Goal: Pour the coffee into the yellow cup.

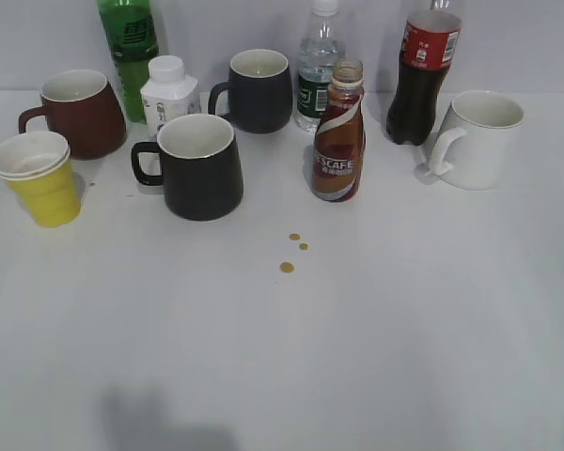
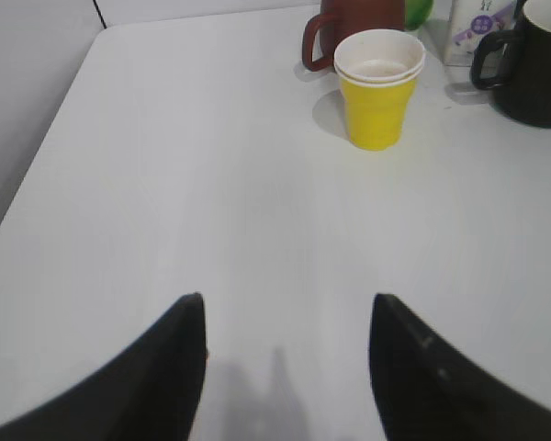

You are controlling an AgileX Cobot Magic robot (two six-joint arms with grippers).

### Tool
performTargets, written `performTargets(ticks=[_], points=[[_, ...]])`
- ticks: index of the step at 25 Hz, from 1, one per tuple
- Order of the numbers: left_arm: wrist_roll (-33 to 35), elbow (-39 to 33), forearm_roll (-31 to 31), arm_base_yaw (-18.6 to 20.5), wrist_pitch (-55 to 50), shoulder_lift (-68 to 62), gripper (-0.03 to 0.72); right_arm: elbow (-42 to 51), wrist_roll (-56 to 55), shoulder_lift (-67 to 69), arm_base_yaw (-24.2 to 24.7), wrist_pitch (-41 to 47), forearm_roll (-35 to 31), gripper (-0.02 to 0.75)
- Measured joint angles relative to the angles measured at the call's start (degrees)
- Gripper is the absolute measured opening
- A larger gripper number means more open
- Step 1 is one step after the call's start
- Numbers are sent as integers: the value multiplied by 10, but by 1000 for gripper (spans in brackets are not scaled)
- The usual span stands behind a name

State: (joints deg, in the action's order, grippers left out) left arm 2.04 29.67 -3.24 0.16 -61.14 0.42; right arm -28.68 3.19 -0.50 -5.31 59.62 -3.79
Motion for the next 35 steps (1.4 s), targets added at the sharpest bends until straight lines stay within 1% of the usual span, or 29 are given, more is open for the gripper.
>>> performTargets(ticks=[35], points=[[0,0,2,0,0,0,435,0,0,0,0,0,0,446]])
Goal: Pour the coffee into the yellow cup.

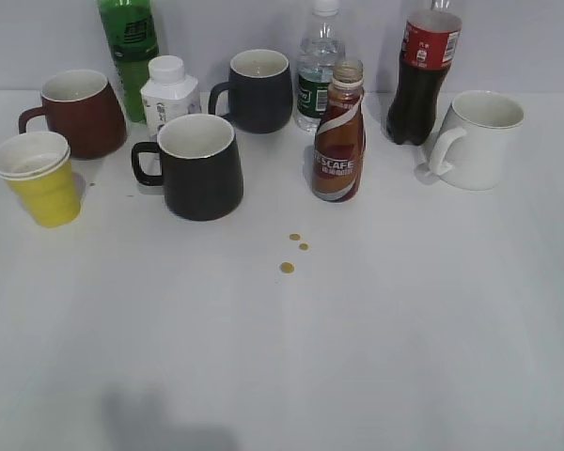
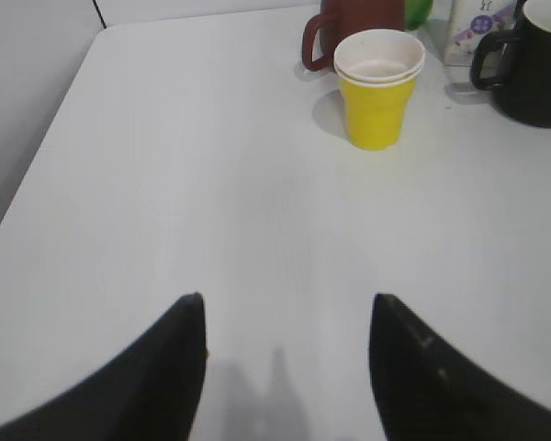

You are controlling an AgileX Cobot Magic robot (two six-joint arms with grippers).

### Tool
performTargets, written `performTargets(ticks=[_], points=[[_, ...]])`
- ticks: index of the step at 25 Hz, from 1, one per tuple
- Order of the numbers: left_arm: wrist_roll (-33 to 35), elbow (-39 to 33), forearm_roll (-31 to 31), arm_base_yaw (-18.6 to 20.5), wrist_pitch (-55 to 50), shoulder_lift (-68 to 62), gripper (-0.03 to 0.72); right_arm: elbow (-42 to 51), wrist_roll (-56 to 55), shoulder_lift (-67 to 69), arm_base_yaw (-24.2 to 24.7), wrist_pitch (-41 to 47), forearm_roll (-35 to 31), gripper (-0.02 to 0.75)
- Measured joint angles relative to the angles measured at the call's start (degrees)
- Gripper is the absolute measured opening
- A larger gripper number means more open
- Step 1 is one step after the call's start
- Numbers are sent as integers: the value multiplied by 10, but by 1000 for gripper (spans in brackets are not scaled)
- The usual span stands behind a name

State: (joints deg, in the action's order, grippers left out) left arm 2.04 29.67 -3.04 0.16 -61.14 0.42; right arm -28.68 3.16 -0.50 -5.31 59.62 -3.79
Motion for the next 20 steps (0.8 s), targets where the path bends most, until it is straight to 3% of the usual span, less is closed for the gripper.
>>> performTargets(ticks=[5,10,15,20], points=[[0,6,13,-1,12,-1,435,-4,-3,7,0,-7,-1,446],[0,12,24,-10,135,-48,435,-12,-6,69,0,-162,-36,446],[0,-33,30,-11,363,-119,435,-12,-6,186,-8,-323,-44,446],[0,-97,30,-11,601,-258,435,-12,14,325,-75,-464,-47,446]])
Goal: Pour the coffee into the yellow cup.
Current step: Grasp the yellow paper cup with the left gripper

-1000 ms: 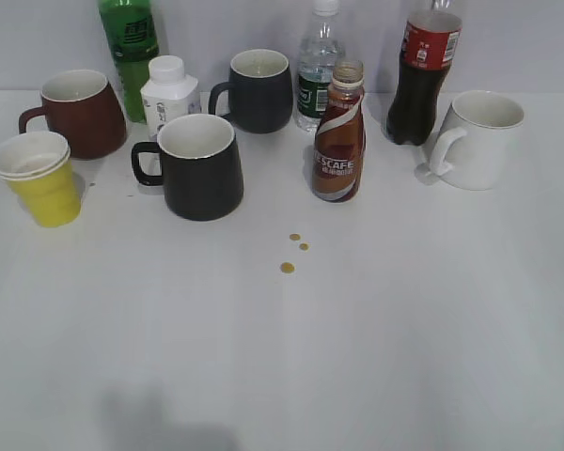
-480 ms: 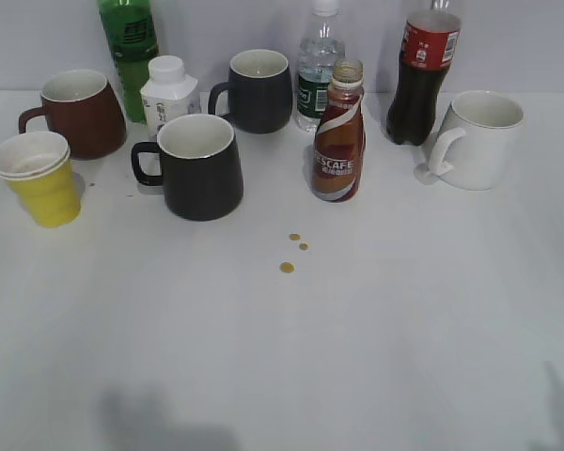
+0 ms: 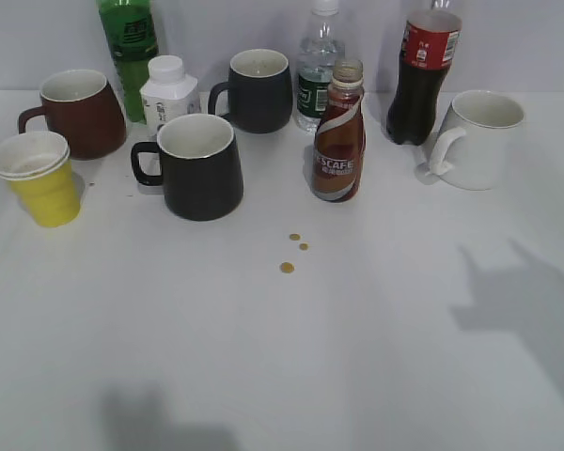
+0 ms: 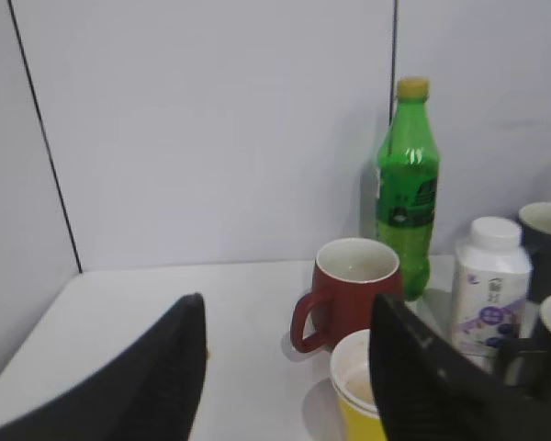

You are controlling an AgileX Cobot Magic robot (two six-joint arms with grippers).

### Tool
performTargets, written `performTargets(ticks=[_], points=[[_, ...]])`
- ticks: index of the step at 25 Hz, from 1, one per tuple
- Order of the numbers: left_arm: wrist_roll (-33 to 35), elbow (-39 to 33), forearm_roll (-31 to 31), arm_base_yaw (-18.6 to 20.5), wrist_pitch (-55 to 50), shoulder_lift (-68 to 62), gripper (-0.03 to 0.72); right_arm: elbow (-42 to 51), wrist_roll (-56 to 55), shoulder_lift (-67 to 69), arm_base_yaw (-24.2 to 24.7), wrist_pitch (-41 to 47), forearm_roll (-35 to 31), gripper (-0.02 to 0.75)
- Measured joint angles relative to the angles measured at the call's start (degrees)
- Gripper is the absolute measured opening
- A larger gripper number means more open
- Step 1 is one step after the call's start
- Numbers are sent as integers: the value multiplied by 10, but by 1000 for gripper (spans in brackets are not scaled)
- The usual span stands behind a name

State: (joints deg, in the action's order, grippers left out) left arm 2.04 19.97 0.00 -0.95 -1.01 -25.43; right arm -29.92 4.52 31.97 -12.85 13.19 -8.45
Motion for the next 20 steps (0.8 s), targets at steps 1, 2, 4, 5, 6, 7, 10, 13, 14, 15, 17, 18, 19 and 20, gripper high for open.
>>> performTargets(ticks=[1,2,4,5,6,7,10,13,14,15,17,18,19,20], points=[[0,-5,8,0,39,-35,435,0,5,26,-18,-17,1,446],[0,-7,9,0,65,-64,435,0,7,57,-37,-37,2,446],[0,-7,14,0,119,-132,444,0,9,121,-72,-76,3,446],[0,-7,15,0,143,-158,457,0,11,157,-90,-94,3,446],[0,-7,17,0,162,-194,475,1,11,187,-107,-117,3,446],[-1,-7,17,0,174,-220,501,1,11,214,-120,-141,0,446],[-16,-9,19,0,172,-295,571,1,13,293,-151,-223,2,446],[-33,-10,19,-12,173,-345,595,1,13,363,-163,-292,6,446],[-36,-10,19,-20,175,-359,599,1,12,384,-164,-310,7,446],[-38,-11,19,-34,179,-375,601,1,8,400,-165,-325,9,446],[-39,-11,19,-64,191,-409,602,1,5,431,-165,-356,9,447],[-39,-11,19,-79,195,-424,603,1,4,441,-165,-371,9,452],[-39,-11,19,-97,198,-444,602,1,4,451,-165,-383,9,459],[-40,-11,18,-110,200,-460,602,1,3,459,-165,-396,9,473]])
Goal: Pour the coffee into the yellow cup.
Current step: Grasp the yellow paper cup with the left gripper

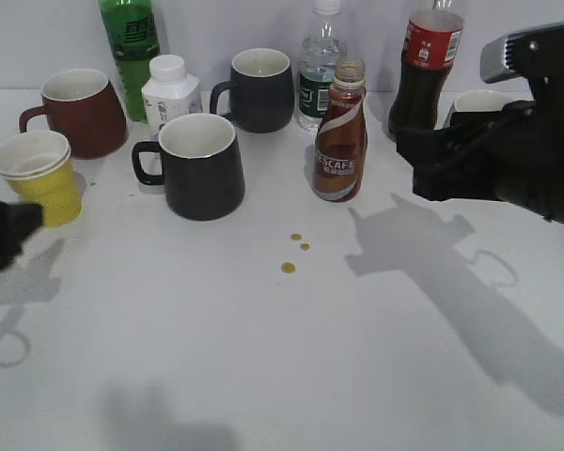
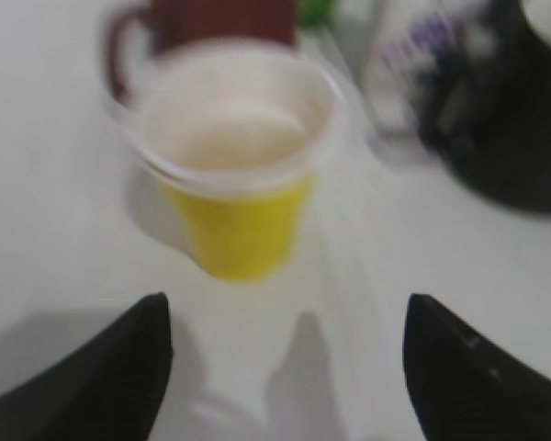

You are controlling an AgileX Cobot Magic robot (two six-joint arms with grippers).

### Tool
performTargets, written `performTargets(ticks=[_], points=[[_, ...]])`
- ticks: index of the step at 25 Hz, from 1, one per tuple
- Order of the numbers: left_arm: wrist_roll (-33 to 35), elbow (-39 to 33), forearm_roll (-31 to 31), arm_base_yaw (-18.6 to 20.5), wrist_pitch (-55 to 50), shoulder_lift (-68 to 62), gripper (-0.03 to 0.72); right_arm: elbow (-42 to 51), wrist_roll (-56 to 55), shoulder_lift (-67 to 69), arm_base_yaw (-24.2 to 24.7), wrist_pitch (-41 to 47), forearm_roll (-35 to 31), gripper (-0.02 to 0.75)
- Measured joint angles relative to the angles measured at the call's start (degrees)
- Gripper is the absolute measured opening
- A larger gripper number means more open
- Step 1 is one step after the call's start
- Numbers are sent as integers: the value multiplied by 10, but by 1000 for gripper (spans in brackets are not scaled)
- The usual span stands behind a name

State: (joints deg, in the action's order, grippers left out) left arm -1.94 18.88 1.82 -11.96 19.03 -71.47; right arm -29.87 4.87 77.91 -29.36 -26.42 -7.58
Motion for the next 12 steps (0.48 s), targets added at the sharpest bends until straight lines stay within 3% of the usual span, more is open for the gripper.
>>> performTargets(ticks=[3,12], points=[[0,0,-2,-24,21,-55,602,0,-2,19,0,-26,0,509],[33,0,13,-27,215,-161,602,0,-2,80,0,-95,0,555]])
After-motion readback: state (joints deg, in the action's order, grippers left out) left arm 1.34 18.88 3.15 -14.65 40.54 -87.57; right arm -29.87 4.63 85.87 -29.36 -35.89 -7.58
